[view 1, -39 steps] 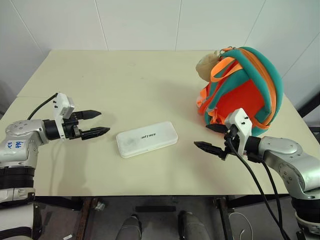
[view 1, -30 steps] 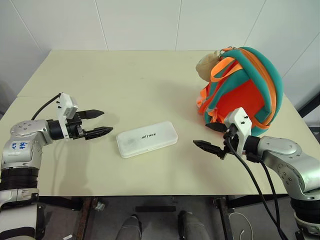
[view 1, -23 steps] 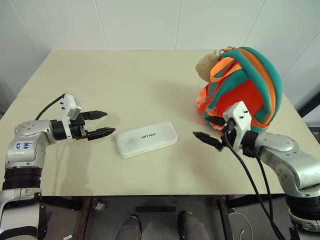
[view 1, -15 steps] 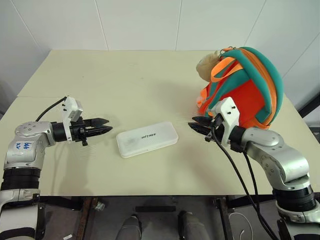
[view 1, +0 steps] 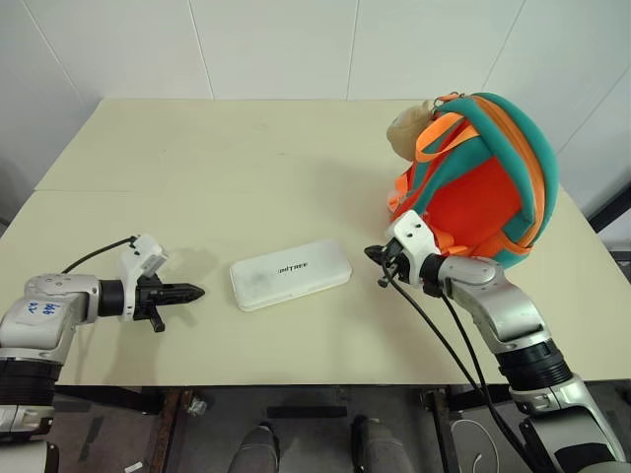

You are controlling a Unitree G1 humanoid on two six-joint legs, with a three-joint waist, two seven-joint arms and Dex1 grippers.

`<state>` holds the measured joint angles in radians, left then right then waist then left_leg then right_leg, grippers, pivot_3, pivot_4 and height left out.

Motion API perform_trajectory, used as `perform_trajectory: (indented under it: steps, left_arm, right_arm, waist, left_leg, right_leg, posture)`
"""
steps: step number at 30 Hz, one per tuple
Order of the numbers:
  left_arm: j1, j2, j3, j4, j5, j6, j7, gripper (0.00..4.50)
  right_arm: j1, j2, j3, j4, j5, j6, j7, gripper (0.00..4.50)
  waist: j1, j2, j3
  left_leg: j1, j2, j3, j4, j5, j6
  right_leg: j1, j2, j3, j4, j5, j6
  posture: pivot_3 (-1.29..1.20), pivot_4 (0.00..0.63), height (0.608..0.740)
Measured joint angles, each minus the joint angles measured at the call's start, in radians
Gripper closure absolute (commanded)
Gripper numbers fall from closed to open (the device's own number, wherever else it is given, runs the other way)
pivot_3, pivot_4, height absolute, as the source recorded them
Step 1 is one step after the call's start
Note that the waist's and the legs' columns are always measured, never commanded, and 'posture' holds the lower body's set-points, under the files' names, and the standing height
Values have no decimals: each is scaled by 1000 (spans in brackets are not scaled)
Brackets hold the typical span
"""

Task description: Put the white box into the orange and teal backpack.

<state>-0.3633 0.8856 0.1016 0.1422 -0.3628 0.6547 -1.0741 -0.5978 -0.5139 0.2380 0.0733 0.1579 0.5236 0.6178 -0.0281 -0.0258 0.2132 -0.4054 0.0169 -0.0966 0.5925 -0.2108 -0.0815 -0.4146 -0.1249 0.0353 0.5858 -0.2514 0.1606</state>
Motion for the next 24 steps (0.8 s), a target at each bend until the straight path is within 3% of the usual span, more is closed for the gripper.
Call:
perform_trajectory:
  steps: [6, 24]
  left_arm:
    - [4, -101, 22, -7, -33, -47, 32, 4465]
    - [-12, -165, 23, 90, -27, -156, 5, 4465]
  right_arm:
    - [-44, 67, 29, 81, -29, -44, 27, 4500]
    - [-17, 69, 16, -27, -42, 35, 138, 4500]
  waist:
    - [-6, 0, 0]
    - [-1, 0, 0]
  left_leg:
    - [1, 0, 0, 0, 0, 0]
    - [2, 1, 0, 1, 0, 0]
  right_leg:
    - [0, 1, 0, 2, 1, 1]
    - [0, 1, 0, 4, 0, 1]
  posture:
    - [0, 150, 740]
    - [0, 150, 740]
